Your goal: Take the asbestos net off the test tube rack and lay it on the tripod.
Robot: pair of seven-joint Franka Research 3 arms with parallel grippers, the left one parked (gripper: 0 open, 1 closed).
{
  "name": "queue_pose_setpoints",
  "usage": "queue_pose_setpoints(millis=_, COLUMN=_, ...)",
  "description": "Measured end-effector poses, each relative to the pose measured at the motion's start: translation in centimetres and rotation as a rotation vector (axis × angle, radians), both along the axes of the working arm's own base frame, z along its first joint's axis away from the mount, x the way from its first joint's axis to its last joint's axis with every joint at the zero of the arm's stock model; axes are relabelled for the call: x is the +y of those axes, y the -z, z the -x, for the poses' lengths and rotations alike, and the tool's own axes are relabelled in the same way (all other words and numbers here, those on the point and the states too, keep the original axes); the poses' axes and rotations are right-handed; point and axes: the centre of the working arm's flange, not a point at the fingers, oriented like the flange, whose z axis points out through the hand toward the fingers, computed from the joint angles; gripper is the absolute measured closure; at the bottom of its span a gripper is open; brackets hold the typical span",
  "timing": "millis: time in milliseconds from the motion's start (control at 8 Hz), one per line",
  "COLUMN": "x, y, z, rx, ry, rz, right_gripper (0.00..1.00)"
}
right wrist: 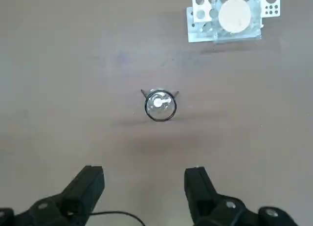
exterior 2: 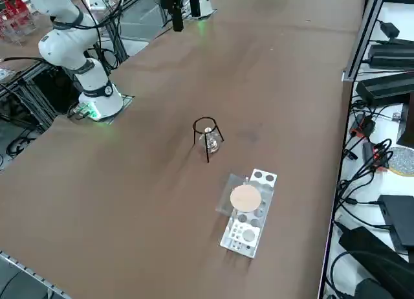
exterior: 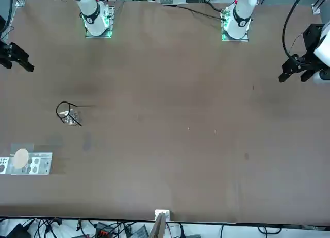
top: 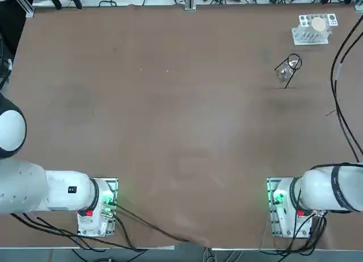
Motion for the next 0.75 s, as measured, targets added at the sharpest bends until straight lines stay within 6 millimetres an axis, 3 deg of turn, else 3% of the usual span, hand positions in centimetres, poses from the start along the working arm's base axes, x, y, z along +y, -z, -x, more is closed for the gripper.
queue_pose_setpoints(millis=250, x=-1.9, y=1.7, z=-1.4, rx=-0.014, ry=-0.065, rz=0.012, right_gripper=0.0)
queue_pose_setpoints(millis=750, x=-9.7, y=9.4, z=-3.0, rx=-0.071, ry=-0.395, rz=0.052, right_gripper=0.0)
